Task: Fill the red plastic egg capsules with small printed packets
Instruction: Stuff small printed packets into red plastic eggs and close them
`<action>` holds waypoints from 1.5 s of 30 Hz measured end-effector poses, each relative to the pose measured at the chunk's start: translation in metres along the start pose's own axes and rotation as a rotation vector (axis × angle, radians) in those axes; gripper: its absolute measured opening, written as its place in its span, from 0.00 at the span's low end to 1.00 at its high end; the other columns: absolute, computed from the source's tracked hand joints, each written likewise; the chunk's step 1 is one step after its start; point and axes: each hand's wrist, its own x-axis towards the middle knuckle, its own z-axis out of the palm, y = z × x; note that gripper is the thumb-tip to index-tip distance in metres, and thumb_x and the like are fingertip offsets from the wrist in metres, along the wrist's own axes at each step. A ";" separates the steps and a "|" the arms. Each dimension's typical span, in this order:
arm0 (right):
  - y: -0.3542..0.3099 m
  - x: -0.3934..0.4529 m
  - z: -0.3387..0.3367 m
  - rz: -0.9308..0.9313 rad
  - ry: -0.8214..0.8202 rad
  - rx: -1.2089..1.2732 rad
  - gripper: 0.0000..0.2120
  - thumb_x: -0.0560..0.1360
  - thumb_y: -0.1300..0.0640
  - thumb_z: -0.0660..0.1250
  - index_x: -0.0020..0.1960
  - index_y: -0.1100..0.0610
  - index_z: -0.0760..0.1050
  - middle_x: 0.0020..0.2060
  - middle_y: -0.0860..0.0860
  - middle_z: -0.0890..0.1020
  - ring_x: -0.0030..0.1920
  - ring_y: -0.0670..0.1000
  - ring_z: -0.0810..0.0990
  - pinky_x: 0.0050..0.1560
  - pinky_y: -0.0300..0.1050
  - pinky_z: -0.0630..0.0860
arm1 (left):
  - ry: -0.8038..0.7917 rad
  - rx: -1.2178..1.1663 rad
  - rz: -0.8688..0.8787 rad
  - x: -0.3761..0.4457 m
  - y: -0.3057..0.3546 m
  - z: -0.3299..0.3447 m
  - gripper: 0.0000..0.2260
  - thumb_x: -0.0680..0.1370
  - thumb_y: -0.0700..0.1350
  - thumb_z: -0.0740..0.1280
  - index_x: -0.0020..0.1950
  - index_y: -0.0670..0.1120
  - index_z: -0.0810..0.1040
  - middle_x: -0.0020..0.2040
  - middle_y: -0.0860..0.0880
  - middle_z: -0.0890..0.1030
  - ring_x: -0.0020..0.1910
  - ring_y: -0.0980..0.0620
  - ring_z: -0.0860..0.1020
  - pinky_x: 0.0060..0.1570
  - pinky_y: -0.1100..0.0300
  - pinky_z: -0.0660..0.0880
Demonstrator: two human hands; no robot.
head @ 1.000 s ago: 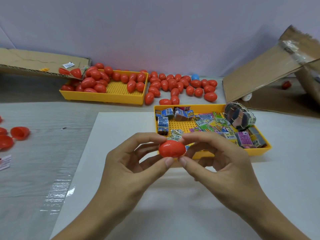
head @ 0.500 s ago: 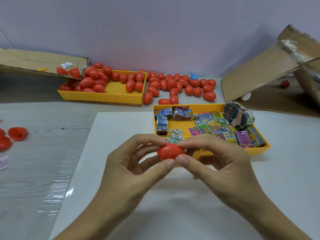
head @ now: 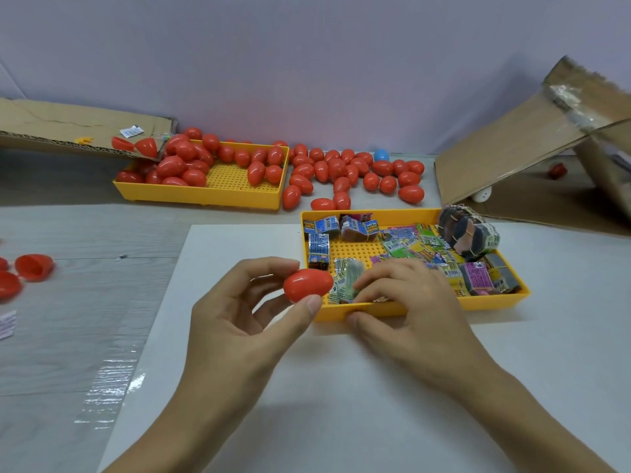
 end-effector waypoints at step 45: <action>-0.030 -0.021 -0.006 -0.247 0.213 0.296 0.19 0.69 0.56 0.78 0.58 0.56 0.81 0.47 0.47 0.84 0.47 0.48 0.81 0.36 0.42 0.75 | -0.135 0.143 0.016 -0.009 -0.002 0.006 0.09 0.71 0.52 0.71 0.40 0.47 0.85 0.52 0.51 0.79 0.48 0.46 0.81 0.42 0.61 0.80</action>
